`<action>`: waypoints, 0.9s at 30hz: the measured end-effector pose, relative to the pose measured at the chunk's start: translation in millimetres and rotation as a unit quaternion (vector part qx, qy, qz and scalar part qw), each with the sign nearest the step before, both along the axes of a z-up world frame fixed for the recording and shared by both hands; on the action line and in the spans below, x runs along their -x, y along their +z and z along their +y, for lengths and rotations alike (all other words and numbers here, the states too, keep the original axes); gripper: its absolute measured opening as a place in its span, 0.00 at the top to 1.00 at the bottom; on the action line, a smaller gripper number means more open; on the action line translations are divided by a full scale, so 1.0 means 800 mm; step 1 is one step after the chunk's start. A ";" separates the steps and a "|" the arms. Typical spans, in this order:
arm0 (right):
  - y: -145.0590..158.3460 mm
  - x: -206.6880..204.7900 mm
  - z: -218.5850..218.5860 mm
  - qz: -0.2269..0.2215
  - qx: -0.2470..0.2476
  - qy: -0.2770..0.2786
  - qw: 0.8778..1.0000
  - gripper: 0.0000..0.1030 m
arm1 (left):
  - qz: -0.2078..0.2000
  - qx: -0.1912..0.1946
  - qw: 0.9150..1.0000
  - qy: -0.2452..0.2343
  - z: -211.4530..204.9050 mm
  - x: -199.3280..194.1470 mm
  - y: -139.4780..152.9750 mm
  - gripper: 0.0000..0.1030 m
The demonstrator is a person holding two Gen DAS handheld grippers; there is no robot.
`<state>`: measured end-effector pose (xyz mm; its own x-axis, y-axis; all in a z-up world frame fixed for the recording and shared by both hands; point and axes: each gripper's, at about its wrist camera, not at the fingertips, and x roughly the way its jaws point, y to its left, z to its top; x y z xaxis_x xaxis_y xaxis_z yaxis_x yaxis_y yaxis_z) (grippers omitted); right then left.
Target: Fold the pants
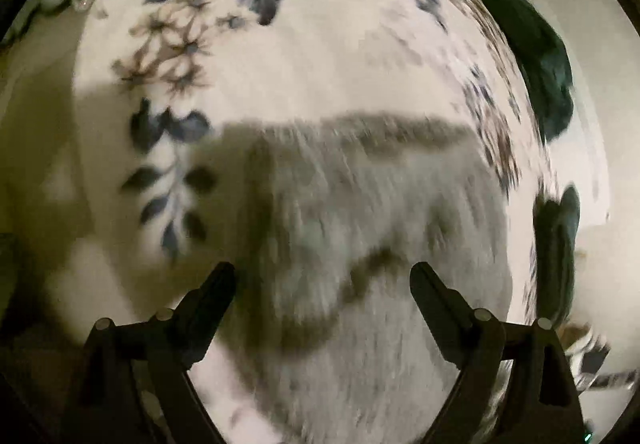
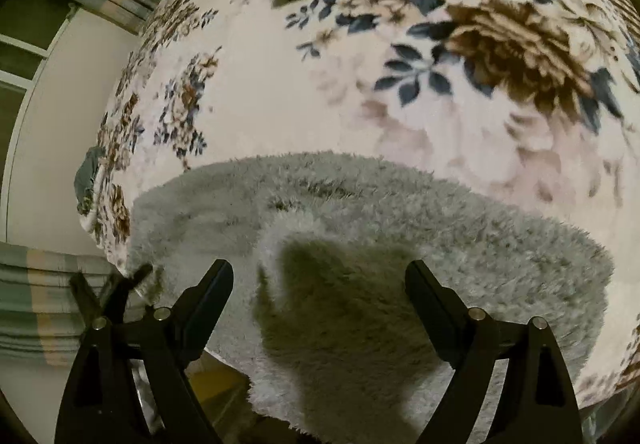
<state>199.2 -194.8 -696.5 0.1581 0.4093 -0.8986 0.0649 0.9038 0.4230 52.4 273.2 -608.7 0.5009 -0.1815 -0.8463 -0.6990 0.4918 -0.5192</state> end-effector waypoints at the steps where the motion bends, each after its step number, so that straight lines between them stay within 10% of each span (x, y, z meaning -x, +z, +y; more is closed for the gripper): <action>1: -0.004 0.001 0.003 0.001 -0.001 0.000 1.000 0.13 | -0.001 0.000 1.000 0.003 0.004 -0.008 -0.006 0.14; 4: -0.018 0.009 0.008 0.011 -0.003 -0.004 1.000 0.13 | -0.013 -0.016 1.000 -0.006 0.002 -0.027 -0.007 0.19; 6: -0.025 0.016 0.005 0.019 -0.008 -0.014 1.000 0.13 | -0.032 -0.022 0.999 -0.012 -0.003 -0.036 -0.005 0.72; 7: -0.027 0.018 0.002 0.022 -0.011 -0.020 1.000 0.13 | -0.036 -0.027 0.999 -0.020 -0.003 -0.032 0.001 0.80; 13: -0.026 0.035 -0.029 0.017 -0.035 -0.058 0.998 0.13 | -0.116 -0.110 0.983 -0.086 -0.054 -0.027 0.108 0.84; 20: 0.006 0.066 -0.101 -0.001 -0.077 -0.117 0.990 0.13 | -0.219 -0.167 0.931 -0.238 -0.226 0.002 0.283 0.84; 27: 0.033 0.131 -0.219 -0.011 -0.069 -0.191 0.979 0.13 | -0.231 -0.126 0.876 -0.404 -0.457 0.031 0.294 0.84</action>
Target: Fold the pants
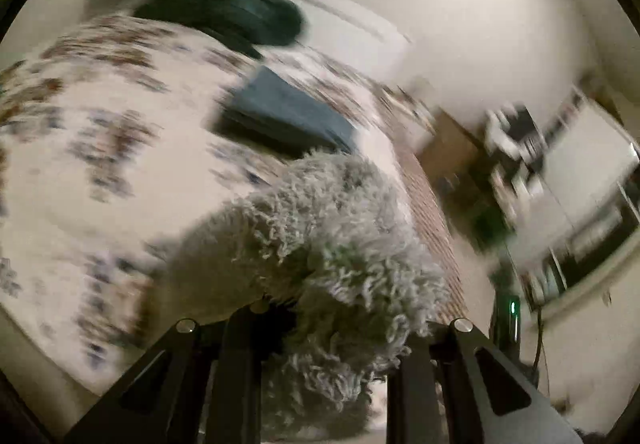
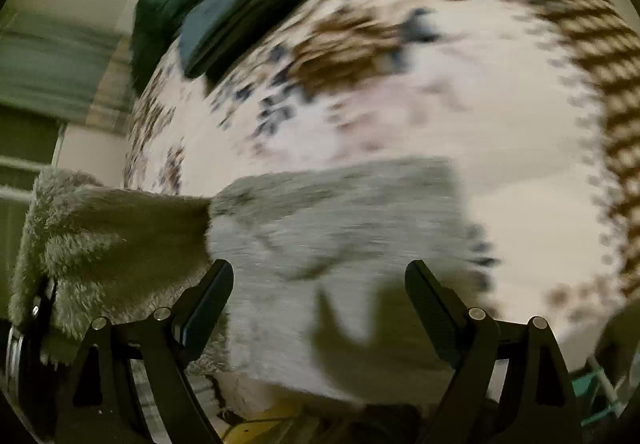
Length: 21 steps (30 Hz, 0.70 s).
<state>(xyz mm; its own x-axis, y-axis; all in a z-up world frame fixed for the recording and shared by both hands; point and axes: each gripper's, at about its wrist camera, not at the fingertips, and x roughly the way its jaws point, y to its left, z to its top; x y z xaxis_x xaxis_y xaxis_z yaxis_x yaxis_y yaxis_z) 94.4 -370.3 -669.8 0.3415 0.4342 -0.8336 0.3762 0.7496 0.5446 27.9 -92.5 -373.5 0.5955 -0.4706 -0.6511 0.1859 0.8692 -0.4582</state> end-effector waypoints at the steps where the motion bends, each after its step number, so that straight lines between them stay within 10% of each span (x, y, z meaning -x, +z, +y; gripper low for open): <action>1: 0.001 0.010 -0.017 0.003 0.003 -0.010 1.000 0.13 | 0.006 -0.011 1.000 -0.024 -0.032 0.008 -0.011 0.84; 7: -0.003 0.084 -0.133 0.030 0.033 -0.073 0.996 0.13 | 0.098 -0.094 0.983 -0.120 -0.176 0.029 -0.107 0.81; 10: -0.015 0.113 -0.174 0.047 0.032 -0.097 0.994 0.13 | 0.155 -0.127 0.971 -0.134 -0.201 0.029 -0.139 0.64; 13: -0.028 0.128 -0.197 0.055 0.026 -0.111 0.992 0.13 | 0.165 -0.105 0.970 -0.144 -0.201 0.027 -0.132 0.14; 21: -0.057 0.099 -0.180 0.038 -0.062 -0.089 0.993 0.03 | 0.156 -0.077 0.981 -0.083 -0.121 0.001 -0.074 0.11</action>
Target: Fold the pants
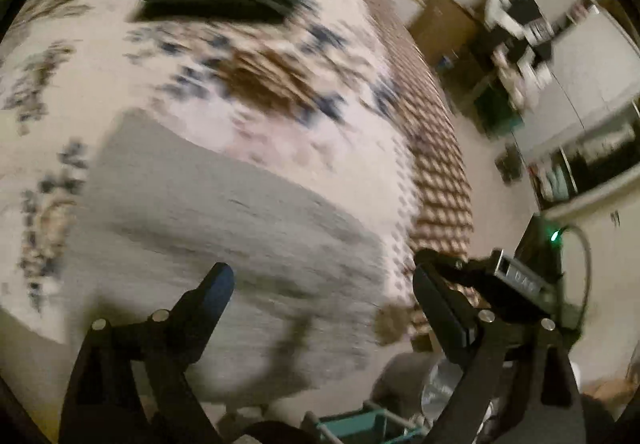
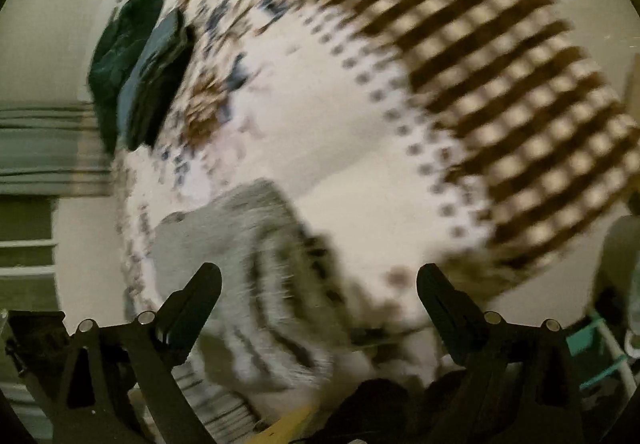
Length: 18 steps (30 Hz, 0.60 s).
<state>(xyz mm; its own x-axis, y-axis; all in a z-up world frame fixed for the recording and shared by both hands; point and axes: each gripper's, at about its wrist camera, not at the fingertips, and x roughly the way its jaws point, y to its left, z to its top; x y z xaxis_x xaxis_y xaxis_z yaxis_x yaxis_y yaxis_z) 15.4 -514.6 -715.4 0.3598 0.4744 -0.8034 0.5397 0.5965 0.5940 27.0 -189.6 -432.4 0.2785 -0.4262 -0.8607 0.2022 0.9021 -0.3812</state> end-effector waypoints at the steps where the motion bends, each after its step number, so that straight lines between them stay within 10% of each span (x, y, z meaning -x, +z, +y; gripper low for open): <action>1: -0.005 -0.010 0.009 -0.005 -0.016 0.009 1.000 0.03 | -0.005 -0.005 1.000 0.021 0.024 -0.008 0.005 0.11; 8: -0.066 -0.069 0.071 0.040 -0.116 0.042 0.992 0.05 | 0.028 -0.084 0.992 0.091 0.133 -0.077 -0.051 0.11; 11: -0.058 -0.079 0.074 0.017 -0.094 0.031 0.995 0.70 | 0.055 -0.075 0.992 0.086 0.143 -0.093 -0.075 0.11; 18: -0.007 -0.105 0.041 -0.030 0.013 0.020 0.999 0.76 | 0.109 -0.052 0.991 0.064 0.128 -0.111 -0.131 0.11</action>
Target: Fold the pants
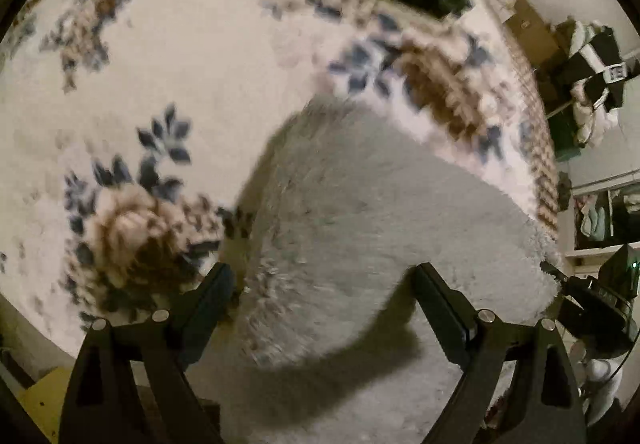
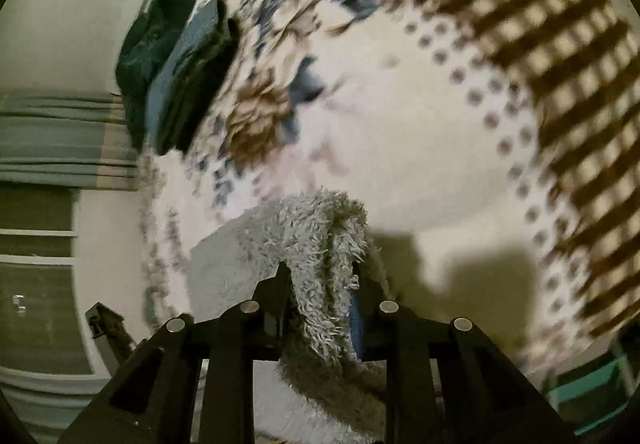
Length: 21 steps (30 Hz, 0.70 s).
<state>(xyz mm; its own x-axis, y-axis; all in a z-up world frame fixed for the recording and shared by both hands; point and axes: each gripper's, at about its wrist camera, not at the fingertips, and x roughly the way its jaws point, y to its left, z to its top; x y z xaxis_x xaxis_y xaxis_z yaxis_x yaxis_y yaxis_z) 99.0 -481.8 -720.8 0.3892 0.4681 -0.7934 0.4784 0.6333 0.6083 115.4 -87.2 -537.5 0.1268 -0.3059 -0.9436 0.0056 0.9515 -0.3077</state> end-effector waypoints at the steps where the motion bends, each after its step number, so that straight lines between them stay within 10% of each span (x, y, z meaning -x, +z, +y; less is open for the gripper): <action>1: -0.008 -0.007 0.000 0.020 0.020 0.018 0.999 0.73 | 0.013 0.001 1.000 0.006 0.001 -0.001 -0.009 0.11; 2: -0.018 -0.014 0.003 0.044 0.024 0.038 0.998 0.72 | 0.026 0.009 1.000 0.015 0.004 0.001 -0.018 0.11; 6: -0.019 0.013 -0.001 0.049 -0.013 0.028 0.998 0.16 | 0.024 0.022 0.999 0.026 0.011 0.008 -0.014 0.11; 14: -0.099 0.129 0.019 0.111 -0.204 -0.089 0.968 0.14 | 0.027 0.023 0.999 0.024 0.012 0.021 -0.018 0.11; 15: -0.104 0.133 0.025 0.094 -0.227 -0.103 0.964 0.29 | 0.026 0.023 0.999 0.023 0.014 0.021 -0.017 0.11; 16: -0.103 0.135 0.033 0.080 -0.232 -0.111 0.963 0.72 | 0.025 0.021 0.999 0.022 0.015 0.022 -0.016 0.11; 17: -0.099 0.134 0.039 0.082 -0.223 -0.107 0.966 0.86 | 0.023 0.018 0.999 0.019 0.016 0.022 -0.016 0.11; 21: -0.063 0.144 0.032 0.060 -0.150 -0.110 0.981 0.89 | 0.031 0.025 0.999 0.019 0.017 0.025 -0.022 0.11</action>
<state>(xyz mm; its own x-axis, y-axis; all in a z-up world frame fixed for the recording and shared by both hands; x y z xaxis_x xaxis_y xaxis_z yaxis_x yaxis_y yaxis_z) -16.2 -456.2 -771.3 0.4189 0.6027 -0.6792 0.6637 0.3073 0.6820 95.7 -73.3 -555.2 0.0816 -0.3497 -0.9333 -0.0514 0.9337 -0.3543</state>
